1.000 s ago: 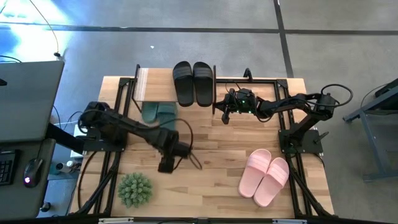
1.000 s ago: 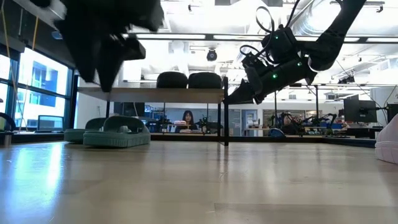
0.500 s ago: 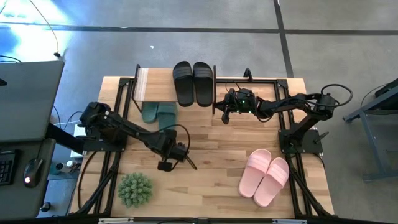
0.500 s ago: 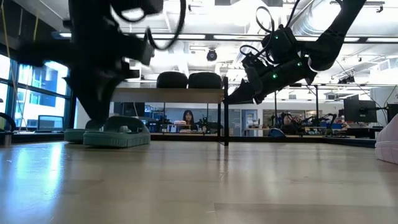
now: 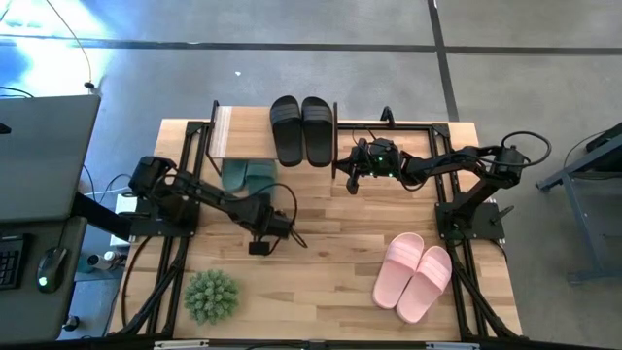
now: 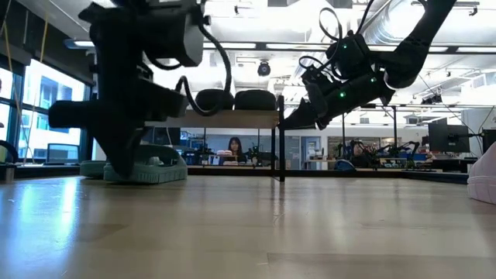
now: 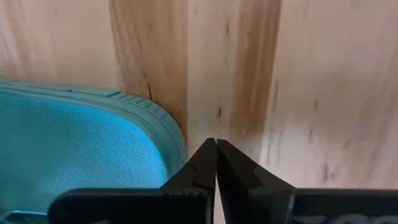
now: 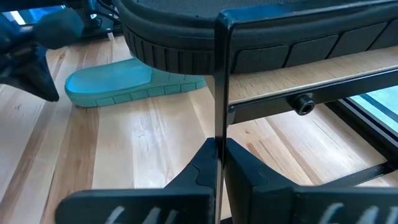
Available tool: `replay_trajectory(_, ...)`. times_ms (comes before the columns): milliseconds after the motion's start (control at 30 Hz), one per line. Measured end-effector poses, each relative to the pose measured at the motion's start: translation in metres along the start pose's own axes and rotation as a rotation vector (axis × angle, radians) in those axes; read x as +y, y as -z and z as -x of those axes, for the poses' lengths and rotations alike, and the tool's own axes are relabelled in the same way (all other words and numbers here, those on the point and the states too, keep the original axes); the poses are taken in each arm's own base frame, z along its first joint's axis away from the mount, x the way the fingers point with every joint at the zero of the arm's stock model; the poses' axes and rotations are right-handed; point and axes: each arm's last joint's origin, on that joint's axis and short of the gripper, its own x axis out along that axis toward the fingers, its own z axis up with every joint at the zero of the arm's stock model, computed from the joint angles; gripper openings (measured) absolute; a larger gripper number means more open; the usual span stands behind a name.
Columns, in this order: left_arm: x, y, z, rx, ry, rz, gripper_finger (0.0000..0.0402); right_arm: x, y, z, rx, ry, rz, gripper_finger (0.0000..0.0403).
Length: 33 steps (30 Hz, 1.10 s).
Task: Pick and place slides into the shelf
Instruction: Put the green slide under the shelf
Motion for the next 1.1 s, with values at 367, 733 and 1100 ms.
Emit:
replay_trajectory(367,0.037,-0.001,-0.017,0.015,-0.035,0.087,0.0002,0.000,0.000,0.000,0.000,0.000,-0.005,0.0000)
replay_trajectory(733,0.065,-0.002,-0.023,0.024,-0.076,0.147,0.0001,0.000,0.000,0.000,0.000,0.001,-0.005,0.0000)
replay_trajectory(1100,0.090,0.001,-0.028,0.048,-0.107,0.231,0.0000,0.000,0.000,0.000,0.000,0.003,-0.005,0.0000)
